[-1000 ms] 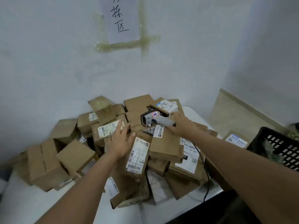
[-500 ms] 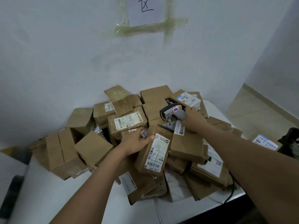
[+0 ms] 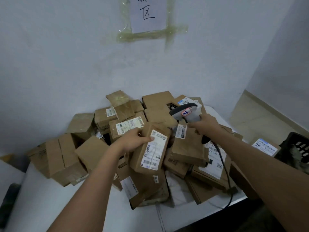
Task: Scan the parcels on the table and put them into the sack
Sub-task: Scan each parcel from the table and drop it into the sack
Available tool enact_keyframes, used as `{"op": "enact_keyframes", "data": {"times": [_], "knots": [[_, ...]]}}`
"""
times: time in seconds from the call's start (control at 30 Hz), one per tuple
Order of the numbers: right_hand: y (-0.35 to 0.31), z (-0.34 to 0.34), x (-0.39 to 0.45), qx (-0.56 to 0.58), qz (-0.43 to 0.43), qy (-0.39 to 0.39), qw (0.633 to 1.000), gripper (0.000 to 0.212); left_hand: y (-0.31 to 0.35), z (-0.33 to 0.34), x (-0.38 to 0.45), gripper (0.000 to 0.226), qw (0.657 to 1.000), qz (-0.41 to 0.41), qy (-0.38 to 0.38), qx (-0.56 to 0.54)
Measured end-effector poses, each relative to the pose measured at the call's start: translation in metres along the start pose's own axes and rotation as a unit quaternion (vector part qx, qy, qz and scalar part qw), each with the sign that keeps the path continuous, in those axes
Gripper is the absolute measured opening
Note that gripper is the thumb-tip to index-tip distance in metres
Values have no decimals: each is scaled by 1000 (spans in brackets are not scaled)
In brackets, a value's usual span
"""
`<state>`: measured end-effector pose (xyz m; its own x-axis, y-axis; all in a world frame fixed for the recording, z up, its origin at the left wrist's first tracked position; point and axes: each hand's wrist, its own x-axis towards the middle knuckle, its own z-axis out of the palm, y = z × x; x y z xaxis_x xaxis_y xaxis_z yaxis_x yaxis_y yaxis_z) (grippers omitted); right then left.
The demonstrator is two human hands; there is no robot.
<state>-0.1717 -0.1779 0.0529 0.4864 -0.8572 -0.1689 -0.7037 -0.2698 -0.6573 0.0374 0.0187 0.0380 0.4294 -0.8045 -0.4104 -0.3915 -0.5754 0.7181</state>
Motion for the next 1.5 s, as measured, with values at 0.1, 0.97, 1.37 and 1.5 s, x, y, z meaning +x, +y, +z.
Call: {"op": "enact_keyframes", "data": {"times": [0.1, 0.97, 1.37, 1.5], "knots": [[4, -11, -15, 146, 48, 4, 988, 23, 4, -9, -18, 61, 995, -1, 25, -98], [91, -49, -123, 385, 62, -63, 919, 63, 103, 87, -35, 53, 977, 16, -195, -87], [110, -59, -121, 431, 142, 168, 875, 61, 86, 121, -25, 62, 909, 44, -163, -382], [101, -71, -126, 406, 139, 187, 883, 50, 88, 125, -15, 88, 904, 51, -133, -402]]}}
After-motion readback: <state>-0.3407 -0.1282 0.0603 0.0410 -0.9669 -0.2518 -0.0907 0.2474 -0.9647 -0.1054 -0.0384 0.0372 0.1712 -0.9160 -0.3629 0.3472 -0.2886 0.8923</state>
